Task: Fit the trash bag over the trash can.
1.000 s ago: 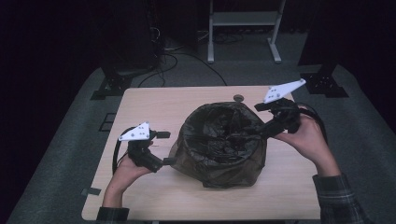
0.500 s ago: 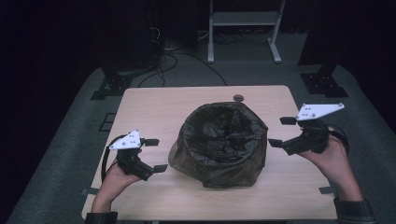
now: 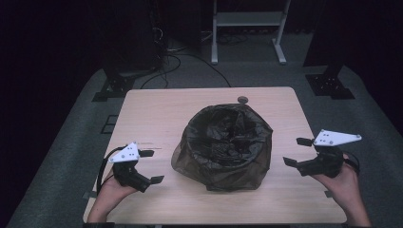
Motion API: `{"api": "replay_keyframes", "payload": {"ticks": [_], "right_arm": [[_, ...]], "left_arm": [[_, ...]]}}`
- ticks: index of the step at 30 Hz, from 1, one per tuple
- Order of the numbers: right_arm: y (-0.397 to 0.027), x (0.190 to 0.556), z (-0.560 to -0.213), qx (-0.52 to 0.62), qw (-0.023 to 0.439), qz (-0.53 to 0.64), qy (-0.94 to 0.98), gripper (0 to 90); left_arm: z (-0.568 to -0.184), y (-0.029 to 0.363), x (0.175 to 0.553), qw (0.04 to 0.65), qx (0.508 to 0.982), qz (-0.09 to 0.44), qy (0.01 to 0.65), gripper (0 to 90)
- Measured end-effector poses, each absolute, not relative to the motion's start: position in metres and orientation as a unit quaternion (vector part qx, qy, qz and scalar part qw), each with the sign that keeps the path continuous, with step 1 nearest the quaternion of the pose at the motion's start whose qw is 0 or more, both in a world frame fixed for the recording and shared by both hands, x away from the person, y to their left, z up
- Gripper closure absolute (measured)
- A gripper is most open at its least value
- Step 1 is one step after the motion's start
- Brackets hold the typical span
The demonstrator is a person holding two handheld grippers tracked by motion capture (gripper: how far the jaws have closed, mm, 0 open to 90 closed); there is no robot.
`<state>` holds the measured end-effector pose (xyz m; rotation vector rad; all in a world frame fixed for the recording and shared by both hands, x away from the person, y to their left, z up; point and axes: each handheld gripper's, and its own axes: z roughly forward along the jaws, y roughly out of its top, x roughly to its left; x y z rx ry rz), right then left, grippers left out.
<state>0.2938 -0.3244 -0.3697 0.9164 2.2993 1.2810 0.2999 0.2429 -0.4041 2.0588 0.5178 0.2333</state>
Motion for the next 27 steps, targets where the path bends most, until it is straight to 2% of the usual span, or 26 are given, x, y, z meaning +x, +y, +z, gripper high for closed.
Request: {"api": "replay_keyframes", "payload": {"ticks": [18, 23, 27], "right_arm": [[-0.344, 0.285, -0.459, 0.369, 0.174, 0.412, 0.814, 9.9], [-0.343, 0.287, -0.477, 0.372, 0.174, 0.388, 0.825, 9.9], [-0.343, 0.289, -0.486, 0.374, 0.175, 0.366, 0.834, 9.8]], "left_arm": [[-0.455, 0.246, 0.297, 0.384, 0.881, 0.111, 0.252, 0.0], [-0.472, 0.246, 0.302, 0.346, 0.893, 0.117, 0.264, 0.0], [-0.479, 0.246, 0.302, 0.346, 0.893, 0.109, 0.268, 0.0]]}}
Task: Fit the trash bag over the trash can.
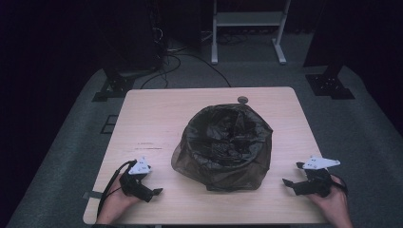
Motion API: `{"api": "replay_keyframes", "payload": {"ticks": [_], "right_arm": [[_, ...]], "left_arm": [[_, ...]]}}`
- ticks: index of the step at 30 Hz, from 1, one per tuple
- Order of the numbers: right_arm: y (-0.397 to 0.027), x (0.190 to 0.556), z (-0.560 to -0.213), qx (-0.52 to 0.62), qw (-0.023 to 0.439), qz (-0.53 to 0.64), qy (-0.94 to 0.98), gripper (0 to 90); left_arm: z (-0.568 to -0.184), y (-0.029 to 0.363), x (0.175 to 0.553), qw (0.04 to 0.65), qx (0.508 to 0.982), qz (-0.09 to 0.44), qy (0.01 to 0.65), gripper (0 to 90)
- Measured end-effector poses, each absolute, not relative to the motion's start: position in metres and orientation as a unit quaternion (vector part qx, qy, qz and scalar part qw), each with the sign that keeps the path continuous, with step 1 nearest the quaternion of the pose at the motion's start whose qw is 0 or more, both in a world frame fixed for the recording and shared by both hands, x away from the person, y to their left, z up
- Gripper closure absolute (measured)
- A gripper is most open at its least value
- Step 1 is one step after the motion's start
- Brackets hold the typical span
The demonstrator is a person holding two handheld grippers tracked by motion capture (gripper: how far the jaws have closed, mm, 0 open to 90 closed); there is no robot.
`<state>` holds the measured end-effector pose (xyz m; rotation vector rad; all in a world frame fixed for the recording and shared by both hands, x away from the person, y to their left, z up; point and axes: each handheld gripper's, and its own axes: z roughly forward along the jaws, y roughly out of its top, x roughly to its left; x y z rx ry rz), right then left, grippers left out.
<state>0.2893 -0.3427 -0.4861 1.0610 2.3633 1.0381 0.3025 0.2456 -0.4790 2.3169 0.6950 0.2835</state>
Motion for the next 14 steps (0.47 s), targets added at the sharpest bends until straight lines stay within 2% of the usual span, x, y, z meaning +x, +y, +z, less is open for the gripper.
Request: {"api": "replay_keyframes", "payload": {"ticks": [5, 14], "right_arm": [[-0.3434, 0.2911, -0.4873, 0.378, 0.16, 0.364, 0.836, 9.9], [-0.3434, 0.2911, -0.4874, 0.377, 0.16, 0.365, 0.836, 9.9]], "left_arm": [[-0.4835, 0.2502, 0.3012, 0.37, 0.884, 0.116, 0.262, 0.0], [-0.4834, 0.2502, 0.3008, 0.369, 0.883, 0.117, 0.264, 0.0]]}}
